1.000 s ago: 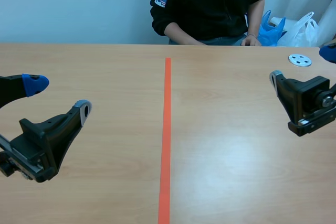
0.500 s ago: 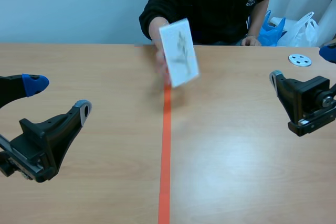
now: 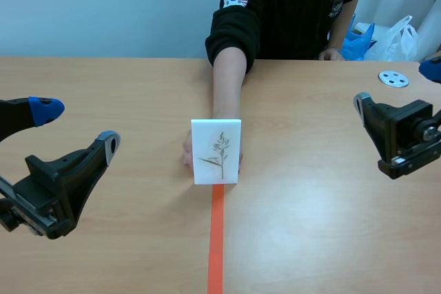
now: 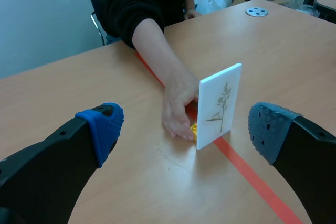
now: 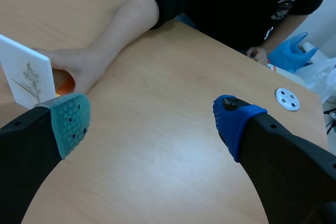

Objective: Sort the leaf by its shape. The table is split by an orange tape line. A compound leaf with several leaflets goes to the left side, a simple leaf with one blade goes to the right side. Return to the home posture when a red brick is placed on the table.

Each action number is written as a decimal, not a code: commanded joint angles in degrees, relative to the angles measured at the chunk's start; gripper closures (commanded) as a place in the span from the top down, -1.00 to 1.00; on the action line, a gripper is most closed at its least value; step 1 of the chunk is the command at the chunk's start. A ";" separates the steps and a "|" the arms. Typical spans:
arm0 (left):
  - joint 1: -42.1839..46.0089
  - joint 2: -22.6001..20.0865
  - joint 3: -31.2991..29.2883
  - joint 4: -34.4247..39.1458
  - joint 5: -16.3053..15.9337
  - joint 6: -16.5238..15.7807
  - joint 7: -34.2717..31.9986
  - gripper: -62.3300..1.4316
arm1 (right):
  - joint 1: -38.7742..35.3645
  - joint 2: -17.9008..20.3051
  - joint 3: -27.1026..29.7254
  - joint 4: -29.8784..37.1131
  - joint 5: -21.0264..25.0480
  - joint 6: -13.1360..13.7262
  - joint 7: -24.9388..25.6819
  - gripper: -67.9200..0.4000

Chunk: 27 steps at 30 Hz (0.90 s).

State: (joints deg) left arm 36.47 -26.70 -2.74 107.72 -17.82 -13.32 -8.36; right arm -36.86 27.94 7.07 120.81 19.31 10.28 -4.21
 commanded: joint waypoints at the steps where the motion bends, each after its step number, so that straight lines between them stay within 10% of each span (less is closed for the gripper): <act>1: -0.15 0.17 0.11 0.63 -0.57 0.09 -0.83 0.65 | 0.66 -0.02 0.74 0.52 0.02 -0.31 0.68 0.41; 11: -0.15 0.15 0.11 0.63 -0.57 0.09 -0.83 0.65 | 1.03 1.53 0.74 0.39 0.00 0.07 -1.29 0.41; 22: -0.15 0.15 0.11 0.63 -0.57 0.09 -0.83 0.65 | 9.68 8.92 0.22 -11.19 1.79 11.63 -2.71 0.41; 27: -0.15 0.15 0.11 0.63 -0.57 0.09 -0.83 0.65 | 17.44 15.06 -5.25 -20.41 5.29 12.31 -1.77 0.41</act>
State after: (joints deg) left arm 36.47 -26.70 -2.74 107.72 -17.82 -13.34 -8.36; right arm -21.02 41.54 2.61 100.01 23.88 22.81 -6.87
